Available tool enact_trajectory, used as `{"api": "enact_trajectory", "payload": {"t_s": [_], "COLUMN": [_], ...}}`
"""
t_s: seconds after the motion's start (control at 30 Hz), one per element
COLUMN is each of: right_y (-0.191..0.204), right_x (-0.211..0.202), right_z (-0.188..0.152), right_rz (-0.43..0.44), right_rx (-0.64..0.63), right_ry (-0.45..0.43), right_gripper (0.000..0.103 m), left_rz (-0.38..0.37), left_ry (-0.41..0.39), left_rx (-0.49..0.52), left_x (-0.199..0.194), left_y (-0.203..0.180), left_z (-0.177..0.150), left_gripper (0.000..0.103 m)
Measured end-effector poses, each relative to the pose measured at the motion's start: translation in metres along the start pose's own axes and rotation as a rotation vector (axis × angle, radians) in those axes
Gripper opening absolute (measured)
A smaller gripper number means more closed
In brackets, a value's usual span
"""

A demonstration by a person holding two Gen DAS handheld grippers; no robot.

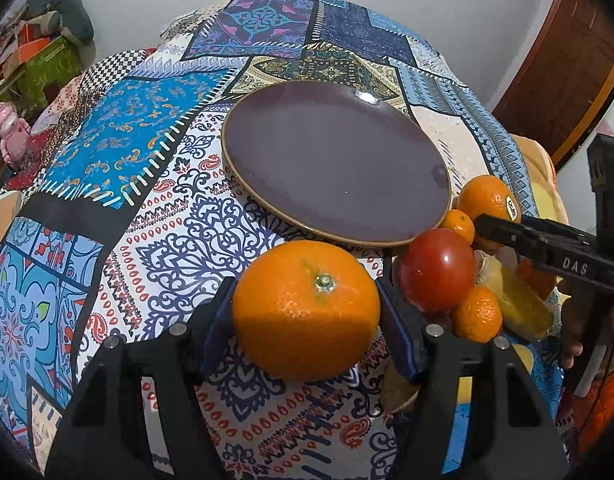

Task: Organize fruits
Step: 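Grasp the large orange with the left gripper while the right gripper grasps the Dole orange, then place the large orange on the purple plate with the left gripper while the right places the Dole orange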

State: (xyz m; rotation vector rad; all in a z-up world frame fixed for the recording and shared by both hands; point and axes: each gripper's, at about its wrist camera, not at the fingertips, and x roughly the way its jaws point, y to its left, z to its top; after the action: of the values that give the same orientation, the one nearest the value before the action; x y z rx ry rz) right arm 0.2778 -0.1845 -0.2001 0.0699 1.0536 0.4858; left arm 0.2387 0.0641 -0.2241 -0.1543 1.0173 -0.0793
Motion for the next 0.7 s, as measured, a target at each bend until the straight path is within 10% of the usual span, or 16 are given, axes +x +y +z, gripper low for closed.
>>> {"api": "enact_trajectory", "payload": {"t_s": [0.7], "right_y": [0.007], "right_x": [-0.045], "right_z": [0.007], "right_rz": [-0.035], "right_rx": [-0.022], "right_ry": [-0.096], "right_gripper": [0.066], "left_rz": [0.045], "left_ry": [-0.113], "left_rx": [-0.016], "left_x": [-0.052], "left_y": [0.009], "left_z": [0.017], "left_gripper": [0.066]}}
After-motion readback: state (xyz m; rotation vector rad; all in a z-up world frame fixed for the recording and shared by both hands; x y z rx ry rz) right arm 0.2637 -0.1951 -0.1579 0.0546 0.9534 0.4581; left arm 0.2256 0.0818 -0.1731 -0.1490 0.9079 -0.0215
